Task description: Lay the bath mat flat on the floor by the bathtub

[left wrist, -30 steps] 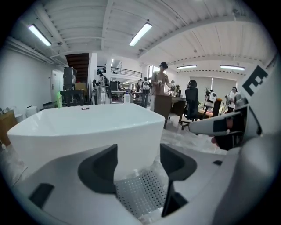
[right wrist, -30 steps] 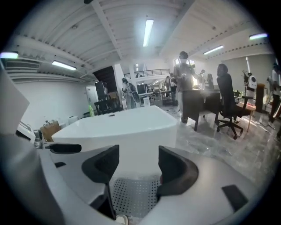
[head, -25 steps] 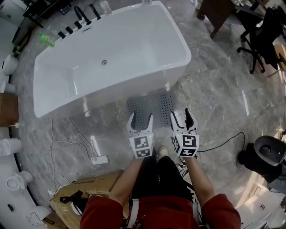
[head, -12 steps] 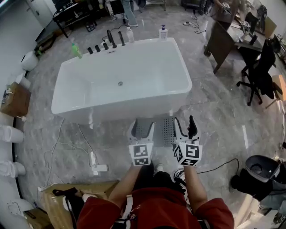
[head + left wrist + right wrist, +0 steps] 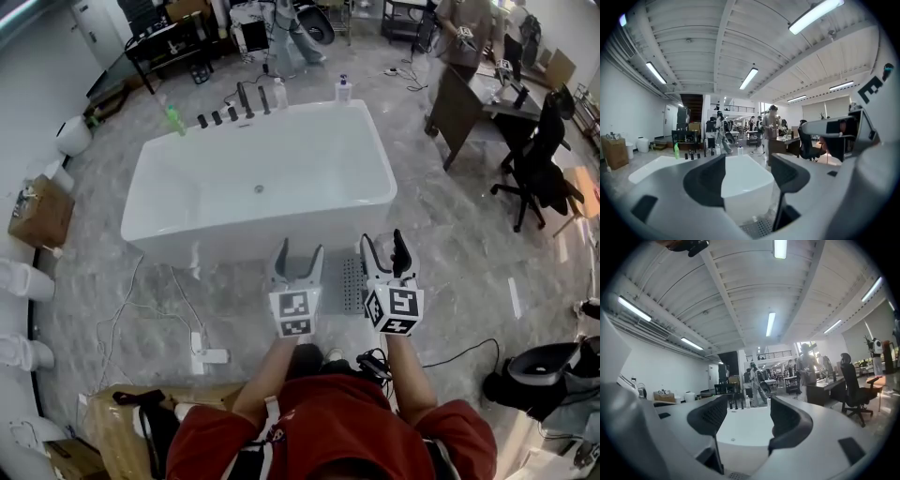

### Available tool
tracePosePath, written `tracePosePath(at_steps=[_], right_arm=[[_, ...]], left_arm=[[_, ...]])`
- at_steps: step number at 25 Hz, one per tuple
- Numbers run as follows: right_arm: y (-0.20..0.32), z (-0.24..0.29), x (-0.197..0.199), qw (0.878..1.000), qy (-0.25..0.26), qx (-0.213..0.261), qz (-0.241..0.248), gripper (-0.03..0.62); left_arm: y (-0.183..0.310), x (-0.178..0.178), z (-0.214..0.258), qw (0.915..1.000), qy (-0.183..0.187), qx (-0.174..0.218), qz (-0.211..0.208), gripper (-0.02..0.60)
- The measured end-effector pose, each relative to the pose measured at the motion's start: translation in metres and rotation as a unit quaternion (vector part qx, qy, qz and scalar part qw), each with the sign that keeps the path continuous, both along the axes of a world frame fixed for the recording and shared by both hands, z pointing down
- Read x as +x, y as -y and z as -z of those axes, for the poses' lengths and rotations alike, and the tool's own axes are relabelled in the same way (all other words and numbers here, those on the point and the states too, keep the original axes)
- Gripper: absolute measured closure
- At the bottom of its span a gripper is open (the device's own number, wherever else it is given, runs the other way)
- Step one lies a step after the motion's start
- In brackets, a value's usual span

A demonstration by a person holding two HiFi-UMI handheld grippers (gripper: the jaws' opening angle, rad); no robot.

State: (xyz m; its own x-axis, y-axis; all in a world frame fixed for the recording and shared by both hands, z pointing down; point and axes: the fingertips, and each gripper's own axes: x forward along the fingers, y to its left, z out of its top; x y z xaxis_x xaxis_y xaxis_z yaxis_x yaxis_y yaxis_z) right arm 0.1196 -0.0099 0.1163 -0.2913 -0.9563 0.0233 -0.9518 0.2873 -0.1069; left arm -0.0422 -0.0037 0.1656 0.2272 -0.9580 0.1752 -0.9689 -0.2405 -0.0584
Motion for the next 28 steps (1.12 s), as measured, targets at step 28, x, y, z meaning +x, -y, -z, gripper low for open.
tracePosePath(at_steps=[28], right_arm=[[0.006, 0.051, -0.103, 0.998, -0.021, 0.047, 0.025, 0.347]], left_arm=[[0.008, -0.070, 0.069, 0.9970, -0.004, 0.066, -0.041, 0.338]])
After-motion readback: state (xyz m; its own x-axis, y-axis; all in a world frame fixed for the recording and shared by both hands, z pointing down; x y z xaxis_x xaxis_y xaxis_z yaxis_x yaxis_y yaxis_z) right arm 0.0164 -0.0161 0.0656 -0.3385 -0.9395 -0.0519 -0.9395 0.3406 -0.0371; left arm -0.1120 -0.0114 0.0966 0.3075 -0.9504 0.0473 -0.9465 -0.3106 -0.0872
